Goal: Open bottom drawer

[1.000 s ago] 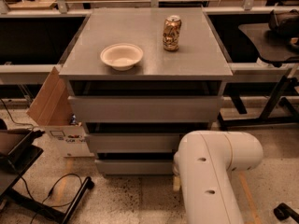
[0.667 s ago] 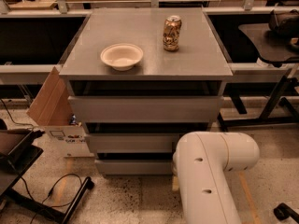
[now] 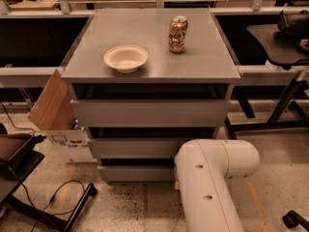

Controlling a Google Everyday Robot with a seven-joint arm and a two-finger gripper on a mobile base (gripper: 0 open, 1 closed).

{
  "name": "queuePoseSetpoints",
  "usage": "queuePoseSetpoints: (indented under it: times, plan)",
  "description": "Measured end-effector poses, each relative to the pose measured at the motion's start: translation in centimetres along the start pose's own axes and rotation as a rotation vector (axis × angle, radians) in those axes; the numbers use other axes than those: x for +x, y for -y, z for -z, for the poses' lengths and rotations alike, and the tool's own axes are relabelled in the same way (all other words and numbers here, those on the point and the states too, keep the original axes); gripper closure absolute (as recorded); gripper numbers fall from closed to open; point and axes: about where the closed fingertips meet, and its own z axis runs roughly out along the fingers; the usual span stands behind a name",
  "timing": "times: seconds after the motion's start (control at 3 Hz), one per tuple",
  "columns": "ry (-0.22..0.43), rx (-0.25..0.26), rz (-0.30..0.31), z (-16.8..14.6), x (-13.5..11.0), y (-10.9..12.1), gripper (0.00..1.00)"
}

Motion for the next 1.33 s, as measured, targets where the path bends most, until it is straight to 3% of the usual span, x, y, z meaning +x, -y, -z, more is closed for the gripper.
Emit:
queuePoseSetpoints:
  times: [0.33, 0.67, 1.0, 1.33]
  plan:
    - [0.001, -0.03, -0.038, 0.5, 0.1, -0.6, 0.63]
    - [0.001, -0.03, -0.038, 1.1, 0.0, -0.5, 0.86]
    - [0.001, -0.03, -0.038, 1.7, -0.1, -0.5, 1.0]
    - [0.001, -0.03, -0.038, 1.9, -0.1, -0.4, 1.0]
